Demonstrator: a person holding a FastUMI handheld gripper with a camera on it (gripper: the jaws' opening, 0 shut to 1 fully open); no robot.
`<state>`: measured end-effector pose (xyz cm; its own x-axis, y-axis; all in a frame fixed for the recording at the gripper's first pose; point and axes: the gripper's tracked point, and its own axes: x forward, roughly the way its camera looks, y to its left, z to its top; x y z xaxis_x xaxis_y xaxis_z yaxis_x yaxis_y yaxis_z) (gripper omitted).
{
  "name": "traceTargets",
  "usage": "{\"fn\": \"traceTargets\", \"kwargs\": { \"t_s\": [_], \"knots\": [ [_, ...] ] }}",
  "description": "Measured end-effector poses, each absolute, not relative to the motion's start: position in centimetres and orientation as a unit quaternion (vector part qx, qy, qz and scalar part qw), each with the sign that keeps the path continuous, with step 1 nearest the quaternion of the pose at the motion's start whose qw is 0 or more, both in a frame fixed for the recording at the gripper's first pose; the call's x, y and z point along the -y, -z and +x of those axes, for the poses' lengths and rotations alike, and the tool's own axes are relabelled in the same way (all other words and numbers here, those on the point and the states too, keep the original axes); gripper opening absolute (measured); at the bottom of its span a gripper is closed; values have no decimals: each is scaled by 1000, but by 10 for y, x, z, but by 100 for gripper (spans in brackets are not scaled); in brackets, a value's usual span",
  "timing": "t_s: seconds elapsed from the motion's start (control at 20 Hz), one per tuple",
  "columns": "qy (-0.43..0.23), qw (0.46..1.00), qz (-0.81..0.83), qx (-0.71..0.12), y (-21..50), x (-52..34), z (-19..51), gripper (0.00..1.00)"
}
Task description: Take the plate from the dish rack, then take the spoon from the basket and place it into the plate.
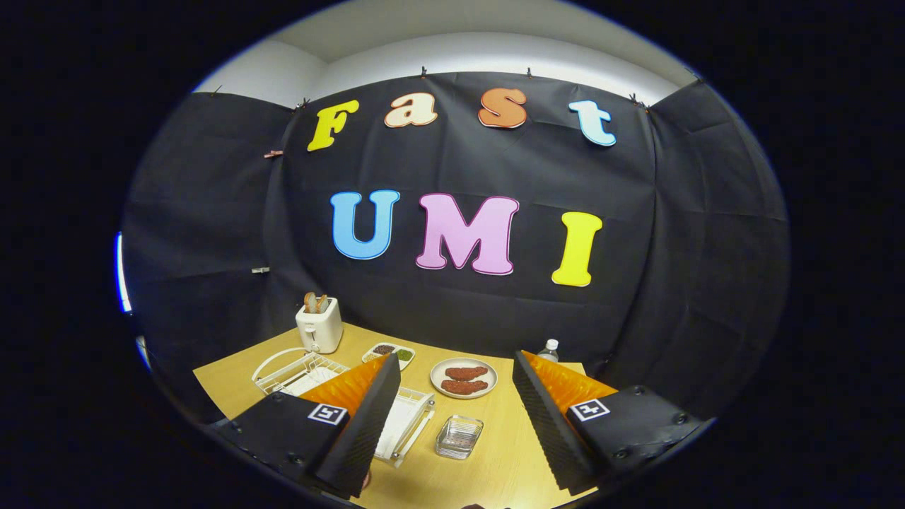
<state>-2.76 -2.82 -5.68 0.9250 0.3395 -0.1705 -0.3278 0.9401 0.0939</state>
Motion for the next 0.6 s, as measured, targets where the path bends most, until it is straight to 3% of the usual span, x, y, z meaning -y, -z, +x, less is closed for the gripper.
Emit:
{"fn": "traceTargets", "kwargs": {
  "t_s": [0.6],
  "knots": [
    [-154,983,39,-90,65,46,-23,98]
  ]
}}
